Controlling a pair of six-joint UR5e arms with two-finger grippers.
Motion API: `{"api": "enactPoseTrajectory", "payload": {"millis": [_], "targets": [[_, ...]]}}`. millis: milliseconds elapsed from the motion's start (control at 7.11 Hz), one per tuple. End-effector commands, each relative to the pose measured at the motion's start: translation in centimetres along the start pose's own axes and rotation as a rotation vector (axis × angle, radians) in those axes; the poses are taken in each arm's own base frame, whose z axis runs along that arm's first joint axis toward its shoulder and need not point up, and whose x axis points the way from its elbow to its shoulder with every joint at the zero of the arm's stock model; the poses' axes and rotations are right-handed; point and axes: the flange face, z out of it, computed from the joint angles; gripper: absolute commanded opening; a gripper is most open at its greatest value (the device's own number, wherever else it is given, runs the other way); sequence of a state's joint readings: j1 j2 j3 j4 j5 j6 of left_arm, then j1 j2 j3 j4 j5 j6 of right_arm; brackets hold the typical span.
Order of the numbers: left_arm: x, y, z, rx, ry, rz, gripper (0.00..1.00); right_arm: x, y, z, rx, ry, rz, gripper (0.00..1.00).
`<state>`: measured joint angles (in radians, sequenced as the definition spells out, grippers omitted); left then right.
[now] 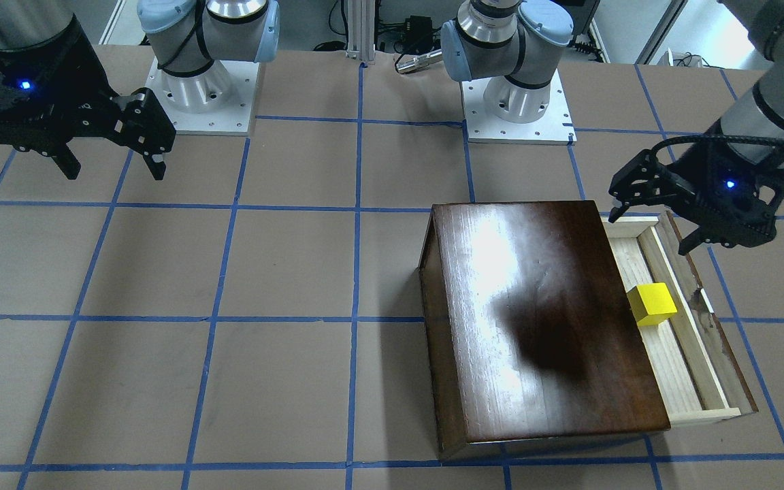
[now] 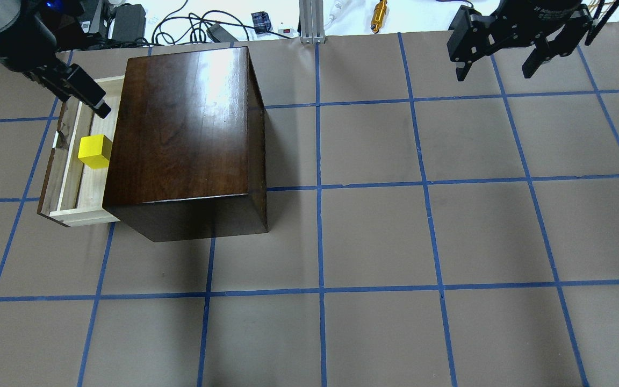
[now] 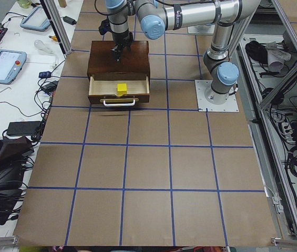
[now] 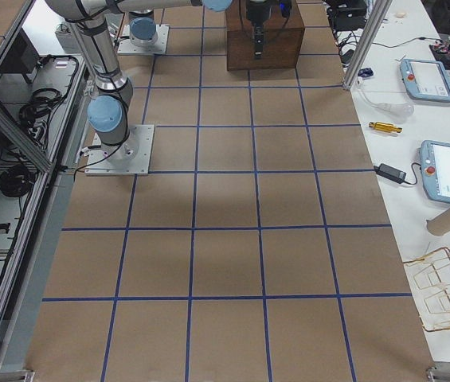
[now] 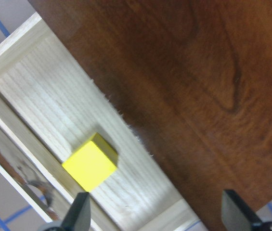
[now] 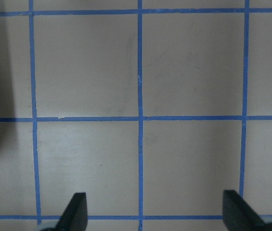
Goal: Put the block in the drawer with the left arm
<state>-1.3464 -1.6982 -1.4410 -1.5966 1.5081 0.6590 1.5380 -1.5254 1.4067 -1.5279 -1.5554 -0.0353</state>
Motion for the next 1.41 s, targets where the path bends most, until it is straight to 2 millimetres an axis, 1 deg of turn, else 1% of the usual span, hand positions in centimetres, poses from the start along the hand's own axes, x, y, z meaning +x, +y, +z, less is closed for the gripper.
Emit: {"api": "enactPoseTrajectory", "payload": {"millis": [0,281,422,563,704,844,985,1267], "targets": [[5.6,-0.3,-0.3,-0.021,-0.043,-0.202,1.00,0.0,0.0,0.0,-0.001,0.000,-0.001,1.00],[9.8,0.8,-0.6,-0.016,-0.074,-0.382,1.00,0.0,0.0,0.0,-0.001,0.000,0.002,1.00],[12.3,0.8,-0.5,-0.014,-0.078,-0.406,1.00,0.0,0.0,0.0,0.001,0.000,-0.001,1.00],[13.7,1.0,-1.3,0.005,-0.084,-0.392,1.00,0.0,0.0,0.0,-0.001,0.000,0.002,1.00],[14.0,1.1,-1.5,0.010,-0.082,-0.387,1.00,0.0,0.0,0.0,0.001,0.000,-0.001,1.00],[13.7,0.5,-1.0,0.006,-0.077,-0.387,1.00,0.1,0.0,0.0,0.001,0.002,0.001,1.00],[13.7,0.3,-1.0,0.008,-0.069,-0.387,1.00,0.0,0.0,0.0,0.001,0.000,-0.001,1.00],[13.6,0.5,-1.3,0.007,-0.081,-0.386,1.00,0.0,0.0,0.0,-0.001,0.000,-0.001,1.00]]}}
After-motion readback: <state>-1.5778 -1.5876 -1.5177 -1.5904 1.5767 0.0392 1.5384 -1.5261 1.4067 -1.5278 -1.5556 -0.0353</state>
